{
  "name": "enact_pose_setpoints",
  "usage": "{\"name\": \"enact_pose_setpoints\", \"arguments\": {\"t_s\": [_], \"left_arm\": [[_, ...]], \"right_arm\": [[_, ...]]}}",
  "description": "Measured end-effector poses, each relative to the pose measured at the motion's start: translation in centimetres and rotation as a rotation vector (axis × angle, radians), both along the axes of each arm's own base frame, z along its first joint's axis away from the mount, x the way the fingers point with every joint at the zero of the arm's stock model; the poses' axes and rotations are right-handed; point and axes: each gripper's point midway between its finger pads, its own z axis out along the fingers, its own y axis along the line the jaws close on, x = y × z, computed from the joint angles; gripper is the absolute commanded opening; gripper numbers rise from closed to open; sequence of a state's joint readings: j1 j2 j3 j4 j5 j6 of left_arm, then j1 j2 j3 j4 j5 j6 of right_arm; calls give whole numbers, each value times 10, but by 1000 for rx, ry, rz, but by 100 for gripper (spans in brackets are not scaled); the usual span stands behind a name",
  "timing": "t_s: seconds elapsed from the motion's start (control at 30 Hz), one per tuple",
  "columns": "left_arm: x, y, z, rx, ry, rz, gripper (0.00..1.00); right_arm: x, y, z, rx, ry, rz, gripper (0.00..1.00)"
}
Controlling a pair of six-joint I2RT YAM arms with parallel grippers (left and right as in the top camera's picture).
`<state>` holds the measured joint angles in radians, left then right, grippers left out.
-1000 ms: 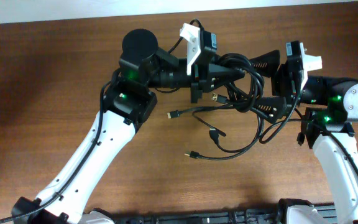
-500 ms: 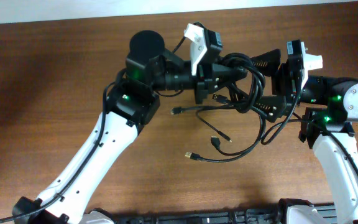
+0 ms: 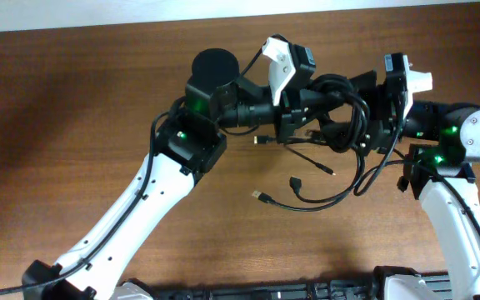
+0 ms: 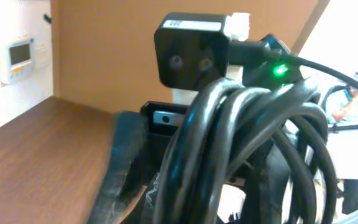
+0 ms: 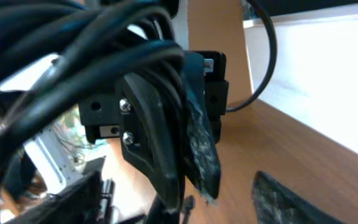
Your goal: Untangle cables
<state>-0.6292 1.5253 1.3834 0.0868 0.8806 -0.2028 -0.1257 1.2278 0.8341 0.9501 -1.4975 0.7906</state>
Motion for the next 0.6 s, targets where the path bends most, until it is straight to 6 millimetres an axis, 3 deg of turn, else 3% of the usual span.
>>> {"name": "enact_pose_setpoints", "arguments": {"t_s": [0.13,0.27,0.37,0.5,0.6], "left_arm": [[2,-1,-10,26,34,6,0],[2,3,-11,26,38,-24,0],[-2,7,-10,9,25,-90,0],[-31,7,-4,-18,-3,-256,0],[-49,8,-3,-23,-4,-352,0]], "right_arm": [[4,-3,2,12,-1,-28,26],[12,-18,2,24,39,-89,15],[20,-36,1,42,84,-161,14],[29,-52,1,57,106,-226,15],[30,-56,1,58,105,-242,24]]}}
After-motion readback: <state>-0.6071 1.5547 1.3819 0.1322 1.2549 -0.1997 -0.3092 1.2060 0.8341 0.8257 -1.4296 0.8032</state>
